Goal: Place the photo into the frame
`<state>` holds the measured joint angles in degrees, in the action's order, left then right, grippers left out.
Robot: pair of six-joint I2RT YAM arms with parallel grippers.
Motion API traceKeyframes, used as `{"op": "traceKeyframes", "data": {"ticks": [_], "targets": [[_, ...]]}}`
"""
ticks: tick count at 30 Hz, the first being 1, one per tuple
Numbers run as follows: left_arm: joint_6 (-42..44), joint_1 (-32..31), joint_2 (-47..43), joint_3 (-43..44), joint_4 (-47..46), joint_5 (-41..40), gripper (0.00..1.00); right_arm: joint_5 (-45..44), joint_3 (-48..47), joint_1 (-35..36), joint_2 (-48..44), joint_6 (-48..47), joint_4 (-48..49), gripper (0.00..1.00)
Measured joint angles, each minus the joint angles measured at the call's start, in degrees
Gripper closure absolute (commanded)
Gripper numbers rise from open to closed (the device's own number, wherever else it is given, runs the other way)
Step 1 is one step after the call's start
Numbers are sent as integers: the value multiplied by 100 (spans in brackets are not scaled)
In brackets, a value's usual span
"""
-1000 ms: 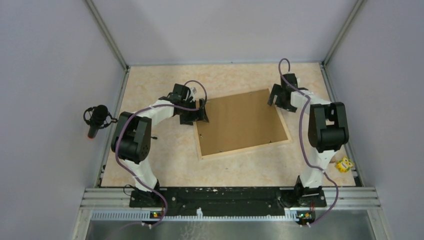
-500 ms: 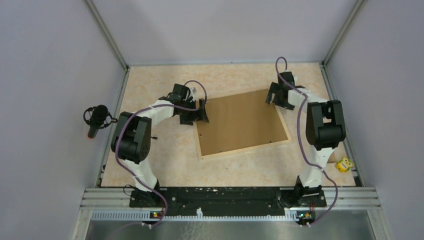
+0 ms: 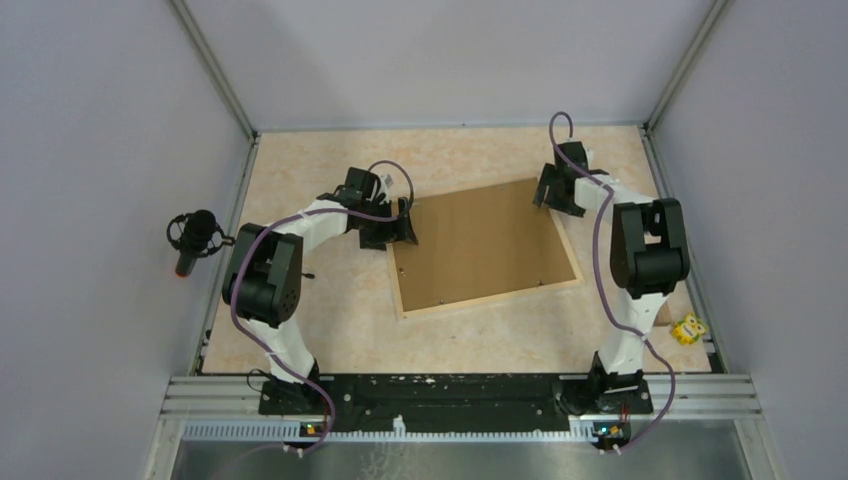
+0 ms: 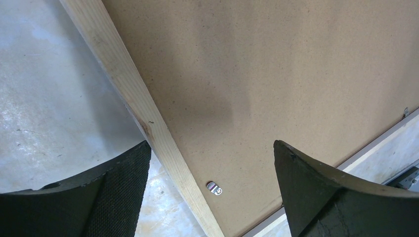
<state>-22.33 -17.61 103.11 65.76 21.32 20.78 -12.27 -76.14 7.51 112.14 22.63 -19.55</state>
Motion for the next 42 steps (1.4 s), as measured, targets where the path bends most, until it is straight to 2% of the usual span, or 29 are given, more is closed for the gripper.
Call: {"op": "traceKeyframes", "data": {"ticks": [17, 22, 28, 30, 32, 34, 39, 42], "targets": [[-2, 0, 0, -2, 0, 4, 6, 39, -85, 15, 55, -9, 7, 49], [-4, 2, 0, -2, -2, 22, 7, 83, -90, 24, 55, -11, 15, 62], [-2, 0, 0, -2, -33, 131, 7, 37, -92, 9, 55, -92, 22, 86], [-4, 0, 0, -2, -33, 133, 7, 35, -101, 11, 55, -155, 20, 87], [-4, 0, 0, -2, -33, 133, 7, 35, -111, 13, 55, -166, 7, 86], [-4, 0, 0, -2, -33, 133, 7, 35, -111, 13, 55, -166, 7, 79], [-2, 0, 0, -2, -33, 129, 7, 31, -114, 15, 57, -136, -7, 48], [-2, 0, 0, -2, -31, 98, 7, 9, -118, 13, 59, -151, -28, 36]]}}
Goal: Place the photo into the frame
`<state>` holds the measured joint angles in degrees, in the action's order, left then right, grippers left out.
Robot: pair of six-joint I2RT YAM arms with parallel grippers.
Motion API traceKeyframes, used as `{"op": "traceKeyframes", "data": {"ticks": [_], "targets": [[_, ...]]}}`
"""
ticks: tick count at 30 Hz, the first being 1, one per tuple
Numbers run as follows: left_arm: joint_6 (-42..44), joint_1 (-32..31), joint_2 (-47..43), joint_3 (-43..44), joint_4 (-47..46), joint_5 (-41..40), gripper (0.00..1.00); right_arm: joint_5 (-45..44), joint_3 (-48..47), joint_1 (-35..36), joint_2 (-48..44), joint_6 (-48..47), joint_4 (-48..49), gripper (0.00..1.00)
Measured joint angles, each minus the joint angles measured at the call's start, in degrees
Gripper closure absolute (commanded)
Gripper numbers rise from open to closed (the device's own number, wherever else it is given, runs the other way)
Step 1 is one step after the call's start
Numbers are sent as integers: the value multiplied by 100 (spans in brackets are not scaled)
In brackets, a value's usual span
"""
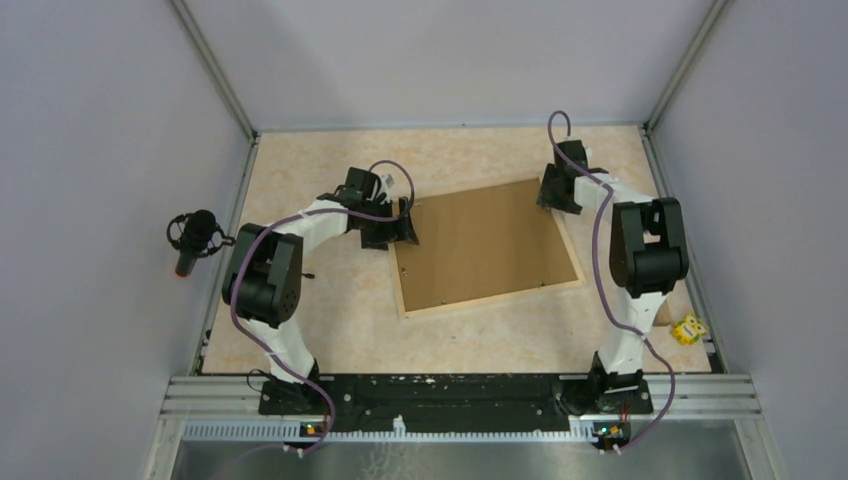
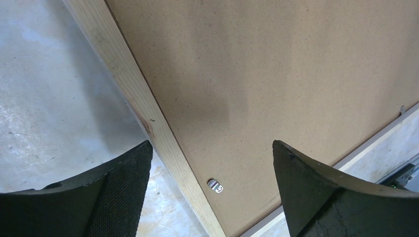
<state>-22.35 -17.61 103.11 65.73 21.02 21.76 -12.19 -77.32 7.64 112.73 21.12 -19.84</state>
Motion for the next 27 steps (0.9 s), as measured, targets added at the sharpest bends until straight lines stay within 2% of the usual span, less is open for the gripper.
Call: {"op": "traceKeyframes", "data": {"ticks": [6, 10, 12, 14, 16, 19, 23, 27], "targets": [[4, -105, -308, -92, 2, -520, 11, 302, 9, 2, 0, 2, 66, 21], [-133, -483, -1185, -533, -31, -1099, 14, 481, 15, 2, 0, 0, 153, 17], [-457, -992, -1867, -922, -164, -1331, 15, 564, 44, 0, 0, -2, 227, 17], [-925, -1665, -2490, -1309, -428, -1443, 16, 614, 44, -2, 11, -2, 238, 17], [-1641, -2516, -2942, -1679, -804, -1530, 20, 647, 44, -28, 42, -2, 254, 17], [-2900, -3294, -2979, -1945, -931, -1694, 23, 745, 44, -44, 52, 0, 269, 17], [-4922, -3676, -2448, -2028, -654, -1937, 22, 881, 122, -61, 52, 0, 463, 17], [-6282, -3823, -1821, -1993, -568, -1961, 19, 905, 157, -68, 50, -2, 581, 17]]}}
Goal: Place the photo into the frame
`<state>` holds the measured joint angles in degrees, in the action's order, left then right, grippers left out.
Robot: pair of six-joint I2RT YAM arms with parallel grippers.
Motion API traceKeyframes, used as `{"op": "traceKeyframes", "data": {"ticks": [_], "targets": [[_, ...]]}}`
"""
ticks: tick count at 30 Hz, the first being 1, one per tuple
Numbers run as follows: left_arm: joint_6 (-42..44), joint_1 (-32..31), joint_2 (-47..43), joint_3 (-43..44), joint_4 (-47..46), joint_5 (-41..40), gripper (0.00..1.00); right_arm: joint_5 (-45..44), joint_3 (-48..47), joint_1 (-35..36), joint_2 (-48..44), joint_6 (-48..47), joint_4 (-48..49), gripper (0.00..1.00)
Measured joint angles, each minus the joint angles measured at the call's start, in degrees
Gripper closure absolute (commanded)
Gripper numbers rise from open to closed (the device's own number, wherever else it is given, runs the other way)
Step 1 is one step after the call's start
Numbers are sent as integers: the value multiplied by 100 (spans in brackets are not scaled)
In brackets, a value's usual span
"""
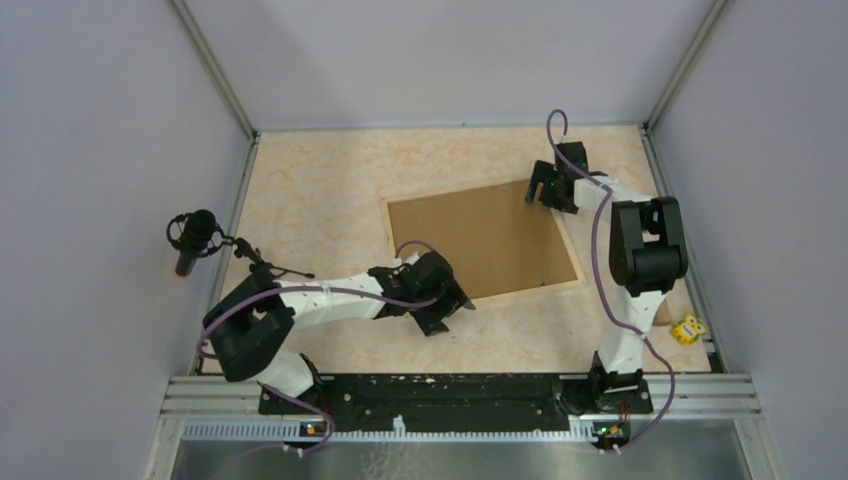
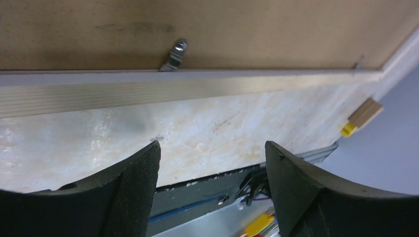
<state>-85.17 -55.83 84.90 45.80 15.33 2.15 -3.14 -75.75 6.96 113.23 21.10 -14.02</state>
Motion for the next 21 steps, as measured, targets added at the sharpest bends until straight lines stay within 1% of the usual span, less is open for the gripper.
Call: {"op": "traceKeyframes", "data": {"ticks": [4, 7, 9, 14, 16, 21], "targets": [[-957, -28, 487, 173, 129, -9, 19, 26, 39, -15, 0, -7, 120, 17], [-1495, -20, 658, 295, 221, -17, 13, 81, 79, -61, -13, -7, 188, 18], [-1744, 22, 763, 433, 299, -42, 12, 164, 129, -111, -37, -9, 258, 18], [-2098, 286, 1051, 822, 505, -127, 23, 264, 385, -227, -179, -9, 472, 18], [-2181, 461, 1132, 876, 584, -90, 25, 319, 496, -258, -254, -9, 520, 18], [-2253, 815, 1237, 883, 909, -50, 37, 343, 603, -275, -348, -9, 505, 18]]}}
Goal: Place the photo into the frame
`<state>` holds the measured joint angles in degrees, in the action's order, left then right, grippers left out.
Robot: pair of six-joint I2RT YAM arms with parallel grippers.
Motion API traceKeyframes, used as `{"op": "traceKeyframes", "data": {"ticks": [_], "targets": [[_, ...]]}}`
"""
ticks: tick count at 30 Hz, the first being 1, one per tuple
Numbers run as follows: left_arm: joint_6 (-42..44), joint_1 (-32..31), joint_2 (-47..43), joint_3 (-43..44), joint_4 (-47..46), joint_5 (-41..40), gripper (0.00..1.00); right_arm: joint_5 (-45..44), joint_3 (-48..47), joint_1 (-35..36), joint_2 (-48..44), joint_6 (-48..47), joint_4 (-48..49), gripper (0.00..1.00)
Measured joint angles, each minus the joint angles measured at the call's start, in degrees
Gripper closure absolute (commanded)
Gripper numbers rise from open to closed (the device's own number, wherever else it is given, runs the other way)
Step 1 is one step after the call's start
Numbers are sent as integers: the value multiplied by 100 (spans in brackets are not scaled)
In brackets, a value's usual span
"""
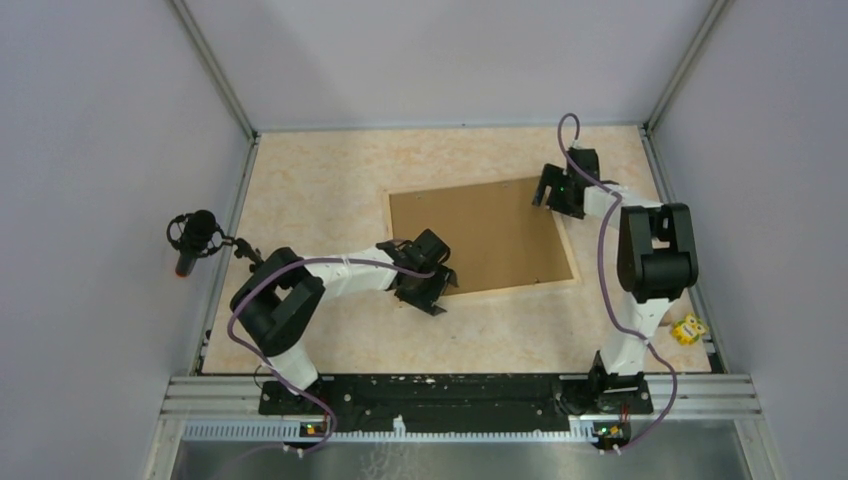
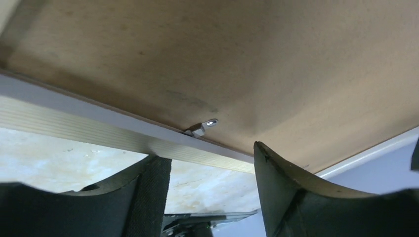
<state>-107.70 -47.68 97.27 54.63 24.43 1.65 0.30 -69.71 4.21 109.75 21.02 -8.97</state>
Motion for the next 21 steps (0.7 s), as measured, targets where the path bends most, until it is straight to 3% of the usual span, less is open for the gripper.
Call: {"op": "traceKeyframes", "data": {"ticks": [8, 10, 16, 21], "targets": [[-22, 376, 13, 48, 280, -221, 87, 94, 48, -63, -42, 4, -9, 18], [-70, 498, 13, 59, 247, -378, 96, 31, 74, -70, -74, -26, -52, 18], [170, 704, -4, 37, 94, -715, 100, 107, 293, -243, -254, -24, -92, 16], [1451, 1178, -33, 31, 11, -656, 100, 177, 483, -365, -442, -24, -136, 15]]}}
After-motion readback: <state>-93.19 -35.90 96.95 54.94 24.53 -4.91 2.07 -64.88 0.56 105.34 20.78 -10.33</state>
